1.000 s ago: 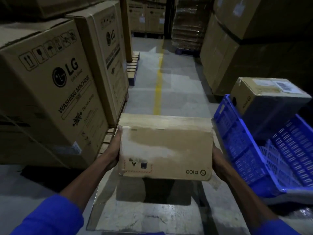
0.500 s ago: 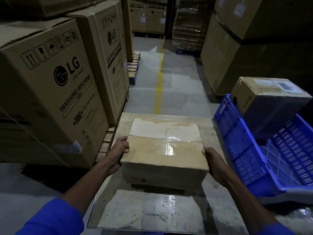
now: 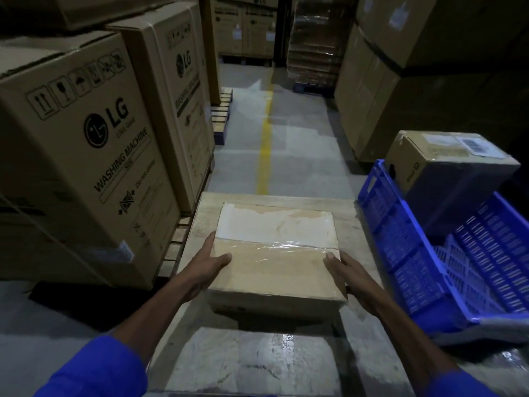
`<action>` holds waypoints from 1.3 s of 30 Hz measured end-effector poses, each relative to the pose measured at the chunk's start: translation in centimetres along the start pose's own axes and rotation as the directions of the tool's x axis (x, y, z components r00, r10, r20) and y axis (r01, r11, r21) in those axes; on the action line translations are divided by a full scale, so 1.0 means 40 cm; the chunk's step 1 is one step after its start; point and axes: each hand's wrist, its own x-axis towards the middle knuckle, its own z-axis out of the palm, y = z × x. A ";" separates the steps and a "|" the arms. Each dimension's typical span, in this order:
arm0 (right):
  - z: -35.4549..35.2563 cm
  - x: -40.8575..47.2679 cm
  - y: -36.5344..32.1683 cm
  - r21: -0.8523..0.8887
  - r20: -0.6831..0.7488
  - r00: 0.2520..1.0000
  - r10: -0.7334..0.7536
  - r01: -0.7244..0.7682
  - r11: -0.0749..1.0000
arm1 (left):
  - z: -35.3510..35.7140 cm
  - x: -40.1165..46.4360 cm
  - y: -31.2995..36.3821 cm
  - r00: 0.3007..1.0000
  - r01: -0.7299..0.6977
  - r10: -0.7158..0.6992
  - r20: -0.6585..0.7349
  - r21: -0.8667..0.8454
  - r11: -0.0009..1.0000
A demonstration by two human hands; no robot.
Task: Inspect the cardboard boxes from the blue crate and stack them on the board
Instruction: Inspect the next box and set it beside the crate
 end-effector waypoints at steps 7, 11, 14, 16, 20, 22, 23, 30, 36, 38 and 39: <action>-0.018 0.039 -0.011 0.336 -0.182 0.981 -0.068 0.127 0.933 | -0.027 0.000 0.022 0.987 -0.143 0.123 -0.103 -0.217 0.966; -0.019 0.042 -0.049 0.472 -0.328 0.945 -0.006 0.170 0.865 | -0.013 0.011 0.046 0.979 -0.153 0.070 -0.191 -0.469 0.870; -0.014 0.021 -0.054 0.357 -0.274 0.960 -0.050 0.150 0.922 | -0.013 0.012 0.035 0.983 -0.081 0.005 -0.183 -0.410 0.908; -0.014 0.013 -0.042 0.303 -0.242 0.967 -0.073 0.147 0.942 | -0.014 0.009 0.036 0.983 -0.065 -0.001 -0.182 -0.362 0.930; -0.013 0.008 -0.035 0.253 -0.245 0.966 -0.085 0.148 0.956 | -0.013 -0.010 0.063 1.000 0.001 -0.006 -0.017 -0.236 0.972; -0.013 0.005 -0.032 0.282 -0.253 0.965 -0.070 0.143 0.949 | -0.015 -0.014 0.066 1.000 0.020 -0.018 0.012 -0.180 0.983; -0.013 -0.001 -0.031 0.292 -0.258 0.964 -0.067 0.144 0.946 | -0.017 -0.017 0.062 1.000 0.019 -0.017 0.011 -0.181 0.983; 0.001 -0.030 -0.036 0.261 -0.282 0.953 -0.115 0.192 0.946 | -0.027 -0.015 0.040 1.000 0.013 -0.009 0.017 -0.259 0.966; 0.000 0.008 -0.010 0.235 -0.276 0.961 0.008 0.059 0.970 | -0.039 -0.007 0.050 0.999 0.025 -0.029 -0.016 -0.215 0.976; 0.007 0.017 0.004 0.229 -0.235 0.968 0.086 -0.031 0.973 | -0.049 -0.003 0.050 0.999 0.035 -0.041 -0.031 -0.181 0.983; 0.013 0.013 0.008 0.224 -0.209 0.972 0.110 -0.062 0.973 | -0.056 -0.004 0.050 0.998 0.039 -0.046 -0.033 -0.179 0.983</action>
